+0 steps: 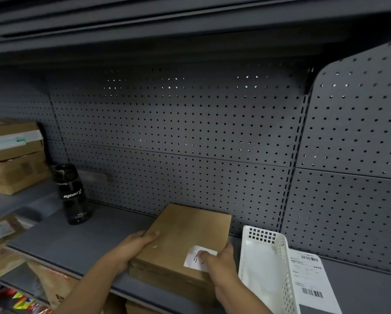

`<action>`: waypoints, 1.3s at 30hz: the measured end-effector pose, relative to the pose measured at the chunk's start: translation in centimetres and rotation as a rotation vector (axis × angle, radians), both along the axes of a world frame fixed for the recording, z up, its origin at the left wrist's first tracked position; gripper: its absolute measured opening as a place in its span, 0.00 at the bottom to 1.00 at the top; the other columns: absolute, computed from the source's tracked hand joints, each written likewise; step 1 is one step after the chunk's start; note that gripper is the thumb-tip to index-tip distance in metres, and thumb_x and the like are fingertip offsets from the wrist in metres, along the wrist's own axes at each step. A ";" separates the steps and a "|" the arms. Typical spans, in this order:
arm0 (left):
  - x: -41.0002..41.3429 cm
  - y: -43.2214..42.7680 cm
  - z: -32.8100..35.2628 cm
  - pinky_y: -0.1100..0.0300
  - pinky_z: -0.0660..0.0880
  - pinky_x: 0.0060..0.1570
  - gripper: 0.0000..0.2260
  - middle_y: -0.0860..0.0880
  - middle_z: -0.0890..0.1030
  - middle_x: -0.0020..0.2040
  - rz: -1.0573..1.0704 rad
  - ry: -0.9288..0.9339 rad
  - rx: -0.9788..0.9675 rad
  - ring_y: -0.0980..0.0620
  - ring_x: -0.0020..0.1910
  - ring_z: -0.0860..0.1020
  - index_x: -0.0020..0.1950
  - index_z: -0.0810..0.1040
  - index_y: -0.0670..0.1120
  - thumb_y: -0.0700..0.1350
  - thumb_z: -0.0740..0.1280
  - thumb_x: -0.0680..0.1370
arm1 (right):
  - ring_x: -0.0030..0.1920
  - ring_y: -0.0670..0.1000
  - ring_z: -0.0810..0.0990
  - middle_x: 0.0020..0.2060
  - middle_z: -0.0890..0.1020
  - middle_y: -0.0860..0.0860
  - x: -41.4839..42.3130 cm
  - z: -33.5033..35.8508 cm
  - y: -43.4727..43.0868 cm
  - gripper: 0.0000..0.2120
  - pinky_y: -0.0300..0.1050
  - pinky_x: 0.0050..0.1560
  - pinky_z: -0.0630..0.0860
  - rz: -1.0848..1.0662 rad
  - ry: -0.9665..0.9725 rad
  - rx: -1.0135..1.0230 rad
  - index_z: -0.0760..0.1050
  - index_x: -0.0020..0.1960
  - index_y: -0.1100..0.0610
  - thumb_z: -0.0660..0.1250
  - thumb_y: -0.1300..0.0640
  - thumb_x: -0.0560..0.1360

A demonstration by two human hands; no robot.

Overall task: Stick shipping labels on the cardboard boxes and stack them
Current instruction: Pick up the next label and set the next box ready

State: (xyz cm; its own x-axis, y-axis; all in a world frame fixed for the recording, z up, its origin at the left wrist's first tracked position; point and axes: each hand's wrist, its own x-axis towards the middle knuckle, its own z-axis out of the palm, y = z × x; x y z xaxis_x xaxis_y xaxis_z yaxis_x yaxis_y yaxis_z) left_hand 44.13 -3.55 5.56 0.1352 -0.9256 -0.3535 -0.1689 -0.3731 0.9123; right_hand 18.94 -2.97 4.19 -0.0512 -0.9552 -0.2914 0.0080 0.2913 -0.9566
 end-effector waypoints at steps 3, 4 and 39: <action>-0.2 0.3 0.4 0.53 0.82 0.55 0.26 0.45 0.88 0.54 0.032 0.028 0.011 0.45 0.54 0.87 0.70 0.77 0.46 0.58 0.74 0.76 | 0.50 0.52 0.83 0.51 0.84 0.51 -0.1 0.5 0.1 0.23 0.45 0.46 0.79 -0.046 -0.081 0.029 0.72 0.64 0.53 0.73 0.67 0.73; -0.3 0.5 0.6 0.52 0.82 0.55 0.25 0.45 0.88 0.54 0.045 0.032 0.008 0.44 0.54 0.87 0.69 0.77 0.47 0.57 0.74 0.77 | 0.50 0.53 0.84 0.51 0.85 0.51 -0.2 0.7 0.1 0.22 0.46 0.47 0.80 -0.036 -0.098 0.031 0.73 0.63 0.53 0.73 0.67 0.73; -23.8 6.8 9.7 0.49 0.81 0.49 0.14 0.40 0.87 0.52 -0.053 0.144 -0.144 0.38 0.53 0.85 0.63 0.78 0.46 0.51 0.70 0.80 | 0.46 0.52 0.87 0.48 0.89 0.50 -25.3 10.3 6.9 0.14 0.45 0.44 0.83 0.028 -0.146 -0.291 0.80 0.59 0.50 0.70 0.64 0.76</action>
State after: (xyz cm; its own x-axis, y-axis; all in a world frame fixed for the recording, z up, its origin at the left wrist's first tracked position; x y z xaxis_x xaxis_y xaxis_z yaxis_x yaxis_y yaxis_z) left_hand 20.29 3.22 15.26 0.0426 -0.9724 -0.2294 -0.0483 -0.2314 0.9717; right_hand -6.35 3.90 14.45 -0.0015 -1.0000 -0.0087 0.1474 0.0084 -0.9890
